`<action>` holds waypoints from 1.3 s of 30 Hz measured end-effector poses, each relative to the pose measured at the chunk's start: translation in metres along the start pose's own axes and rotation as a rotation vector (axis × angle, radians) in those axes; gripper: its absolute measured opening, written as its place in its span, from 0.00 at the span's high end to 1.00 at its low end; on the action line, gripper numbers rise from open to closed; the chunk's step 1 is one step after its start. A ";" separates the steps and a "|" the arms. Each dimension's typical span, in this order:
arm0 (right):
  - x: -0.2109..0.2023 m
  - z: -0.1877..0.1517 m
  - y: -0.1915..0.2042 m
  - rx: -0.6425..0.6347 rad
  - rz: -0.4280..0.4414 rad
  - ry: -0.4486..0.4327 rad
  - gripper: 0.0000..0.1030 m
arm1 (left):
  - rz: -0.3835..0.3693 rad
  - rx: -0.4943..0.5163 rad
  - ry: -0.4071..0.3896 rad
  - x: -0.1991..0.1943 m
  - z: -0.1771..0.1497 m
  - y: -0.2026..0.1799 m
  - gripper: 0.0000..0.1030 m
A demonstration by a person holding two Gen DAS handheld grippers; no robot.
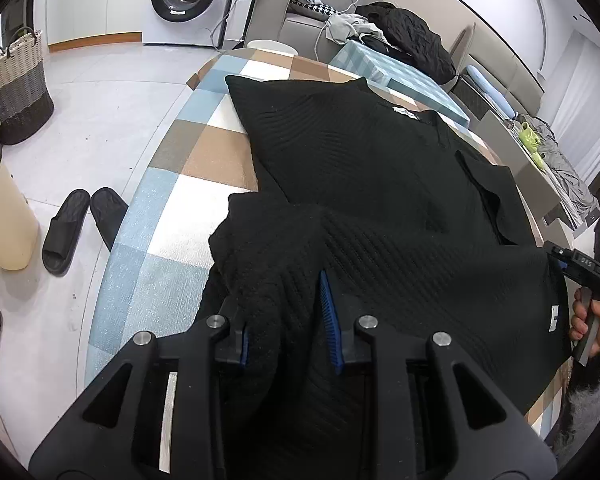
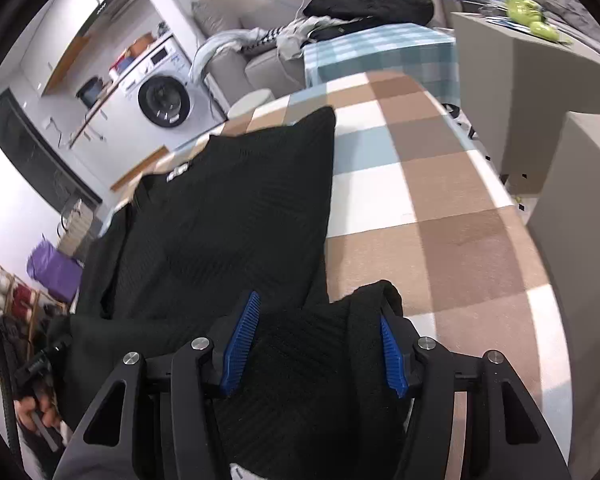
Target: Fold small clothes
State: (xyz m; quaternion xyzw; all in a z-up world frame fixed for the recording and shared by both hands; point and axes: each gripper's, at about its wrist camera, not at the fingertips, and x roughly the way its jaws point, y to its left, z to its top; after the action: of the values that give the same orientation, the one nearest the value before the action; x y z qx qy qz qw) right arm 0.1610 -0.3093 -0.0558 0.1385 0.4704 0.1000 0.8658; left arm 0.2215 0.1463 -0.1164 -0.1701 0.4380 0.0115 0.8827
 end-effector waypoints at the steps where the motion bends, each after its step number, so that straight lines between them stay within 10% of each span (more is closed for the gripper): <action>1: 0.004 0.000 0.001 -0.008 0.006 0.010 0.44 | -0.002 -0.001 0.000 0.000 0.000 0.000 0.77; 13: 0.014 -0.020 0.020 -0.168 -0.127 0.019 0.77 | 0.009 0.025 0.001 0.002 0.000 -0.005 0.76; 28: -0.034 -0.071 0.002 -0.105 -0.129 0.016 0.73 | -0.007 0.090 0.012 -0.009 -0.018 -0.020 0.76; 39: -0.104 -0.112 -0.032 0.000 -0.097 -0.053 0.54 | 0.028 0.019 0.003 -0.049 -0.047 0.006 0.51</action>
State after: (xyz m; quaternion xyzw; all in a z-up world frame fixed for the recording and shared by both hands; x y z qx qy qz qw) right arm 0.0117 -0.3543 -0.0424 0.1179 0.4536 0.0540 0.8817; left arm 0.1546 0.1434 -0.1063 -0.1554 0.4417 0.0196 0.8834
